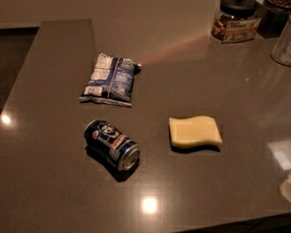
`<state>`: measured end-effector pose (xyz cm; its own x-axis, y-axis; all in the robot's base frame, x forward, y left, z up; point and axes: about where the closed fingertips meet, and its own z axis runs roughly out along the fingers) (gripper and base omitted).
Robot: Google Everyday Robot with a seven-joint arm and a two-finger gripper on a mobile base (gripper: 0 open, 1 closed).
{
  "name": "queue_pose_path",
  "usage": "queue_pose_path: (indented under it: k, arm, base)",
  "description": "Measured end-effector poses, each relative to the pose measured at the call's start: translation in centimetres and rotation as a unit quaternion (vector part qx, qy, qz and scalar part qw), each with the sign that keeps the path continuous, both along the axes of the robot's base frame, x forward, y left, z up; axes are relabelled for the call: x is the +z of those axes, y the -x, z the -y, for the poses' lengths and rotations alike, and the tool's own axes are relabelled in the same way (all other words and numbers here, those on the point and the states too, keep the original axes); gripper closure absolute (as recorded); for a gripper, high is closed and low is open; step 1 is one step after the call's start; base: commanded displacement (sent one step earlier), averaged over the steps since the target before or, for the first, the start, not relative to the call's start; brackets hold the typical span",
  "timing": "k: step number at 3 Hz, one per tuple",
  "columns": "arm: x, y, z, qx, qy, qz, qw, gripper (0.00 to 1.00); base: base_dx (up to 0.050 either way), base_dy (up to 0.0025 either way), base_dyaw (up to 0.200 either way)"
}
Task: Place pepsi can upright
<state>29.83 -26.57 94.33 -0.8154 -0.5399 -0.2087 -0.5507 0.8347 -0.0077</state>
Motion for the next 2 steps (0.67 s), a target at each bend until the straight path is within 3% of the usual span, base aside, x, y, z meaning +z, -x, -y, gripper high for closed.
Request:
queue_pose_path:
  k: [1,2]
  arm:
    - [-1.3,1.5,1.9,-0.05,-0.079,0.011,0.9955,0.0]
    - [-1.5,2.5,3.4,-0.086,-0.125,0.026,0.9881,0.0]
  base:
    - [0.0,0.0,0.0]
    - [0.0,0.0,0.0]
